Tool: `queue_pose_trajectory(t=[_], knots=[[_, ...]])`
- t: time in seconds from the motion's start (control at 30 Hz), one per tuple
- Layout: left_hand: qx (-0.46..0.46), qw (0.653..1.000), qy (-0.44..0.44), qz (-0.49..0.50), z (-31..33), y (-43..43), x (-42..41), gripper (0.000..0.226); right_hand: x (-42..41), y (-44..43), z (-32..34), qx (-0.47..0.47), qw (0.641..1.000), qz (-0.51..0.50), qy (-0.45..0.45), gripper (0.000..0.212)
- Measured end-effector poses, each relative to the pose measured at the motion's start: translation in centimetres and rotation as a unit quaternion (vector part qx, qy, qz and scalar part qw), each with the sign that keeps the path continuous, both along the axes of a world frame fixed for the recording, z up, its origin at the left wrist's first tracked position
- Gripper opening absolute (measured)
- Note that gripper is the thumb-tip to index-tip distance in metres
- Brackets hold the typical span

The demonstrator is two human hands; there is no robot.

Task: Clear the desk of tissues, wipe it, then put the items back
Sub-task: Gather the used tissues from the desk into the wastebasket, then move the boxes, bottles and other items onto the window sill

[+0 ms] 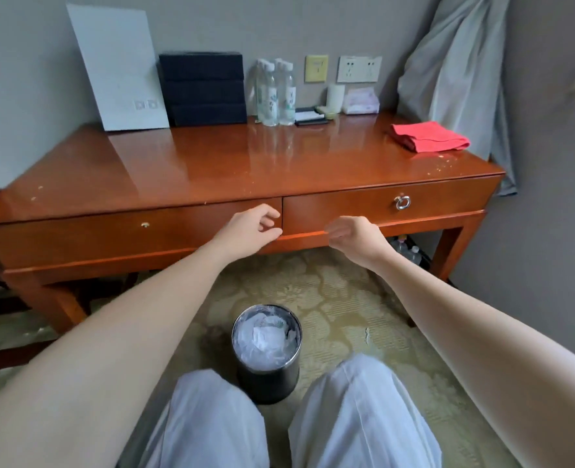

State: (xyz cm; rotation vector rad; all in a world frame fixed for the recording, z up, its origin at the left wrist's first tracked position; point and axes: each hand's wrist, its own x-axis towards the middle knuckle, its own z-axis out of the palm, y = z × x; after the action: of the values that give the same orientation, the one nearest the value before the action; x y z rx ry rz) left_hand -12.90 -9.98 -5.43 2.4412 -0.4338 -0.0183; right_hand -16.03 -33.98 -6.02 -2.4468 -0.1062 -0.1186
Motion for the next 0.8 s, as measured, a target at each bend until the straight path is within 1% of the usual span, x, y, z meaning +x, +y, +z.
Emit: queue_pose_trajectory(t=[0.2,0.33,0.4,0.47,0.53,0.6,0.7,0.8], knots=[[-0.037,0.999,-0.013,-0.012,3.9,-3.0,10.4,0.029,9.6,-1.8,3.8,0.025,0.999,-0.031,-0.014,0.025],[-0.055,0.998,0.008,0.005,6.1,-4.8,16.5,0.029,15.2,-3.7,6.7,0.042,0.998,-0.055,0.011,0.024],[-0.056,0.998,0.034,0.005,8.2,-5.4,18.0,0.030,16.7,-4.5,8.9,0.047,0.996,-0.070,0.032,0.023],[-0.038,0.998,0.044,0.004,11.3,-6.0,19.5,0.030,17.8,-5.6,11.9,0.048,0.995,-0.077,0.049,0.023],[-0.021,0.999,0.047,0.011,15.4,-6.9,20.7,0.030,18.6,-7.0,15.4,0.060,0.992,-0.093,0.060,0.022],[-0.028,0.998,0.049,0.019,19.6,-8.3,21.5,0.030,19.1,-8.4,18.7,0.065,0.990,-0.108,0.063,0.020],[-0.041,0.998,0.052,0.016,24.6,-10.6,21.8,0.027,19.4,-10.4,22.9,0.049,0.989,-0.120,0.072,0.021],[-0.029,0.998,0.053,-0.003,27.4,-12.7,21.9,0.026,19.8,-12.0,25.9,0.034,0.990,-0.118,0.074,0.023]])
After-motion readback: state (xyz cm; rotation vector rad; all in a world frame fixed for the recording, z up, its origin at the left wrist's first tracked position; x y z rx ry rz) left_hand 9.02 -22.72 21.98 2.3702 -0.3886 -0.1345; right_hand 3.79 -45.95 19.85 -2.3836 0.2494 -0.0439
